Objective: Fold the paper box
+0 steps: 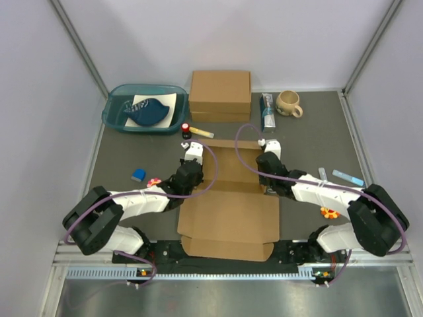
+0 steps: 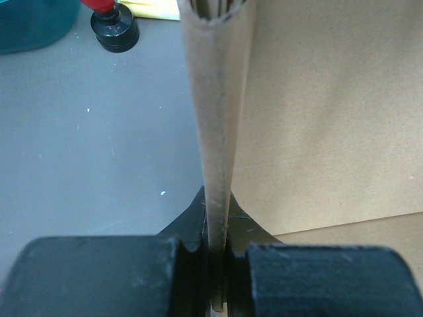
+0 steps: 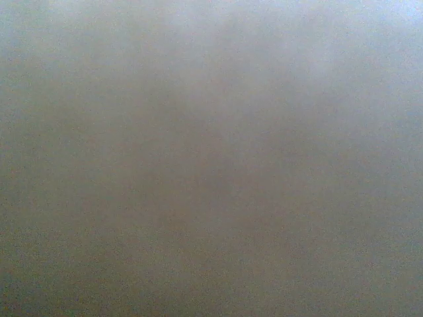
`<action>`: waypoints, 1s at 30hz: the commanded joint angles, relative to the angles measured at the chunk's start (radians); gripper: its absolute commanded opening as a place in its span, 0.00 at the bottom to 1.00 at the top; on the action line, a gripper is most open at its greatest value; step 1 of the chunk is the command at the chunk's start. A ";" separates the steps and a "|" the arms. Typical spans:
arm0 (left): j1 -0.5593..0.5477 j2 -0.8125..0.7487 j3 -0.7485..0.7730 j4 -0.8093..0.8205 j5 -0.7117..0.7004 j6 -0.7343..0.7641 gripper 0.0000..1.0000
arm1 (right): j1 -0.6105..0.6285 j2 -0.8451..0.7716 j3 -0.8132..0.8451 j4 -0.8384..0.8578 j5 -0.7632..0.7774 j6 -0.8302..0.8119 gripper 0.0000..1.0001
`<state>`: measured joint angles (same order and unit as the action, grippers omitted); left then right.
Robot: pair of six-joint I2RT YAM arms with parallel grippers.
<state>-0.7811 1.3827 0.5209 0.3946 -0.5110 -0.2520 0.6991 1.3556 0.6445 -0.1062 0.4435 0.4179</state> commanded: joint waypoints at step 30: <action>-0.012 -0.042 0.041 -0.002 0.045 0.010 0.00 | 0.016 -0.124 0.038 0.043 0.041 -0.088 0.05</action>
<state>-0.7845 1.3655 0.5217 0.3649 -0.4957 -0.2420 0.7033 1.2388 0.6746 -0.0826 0.5259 0.3679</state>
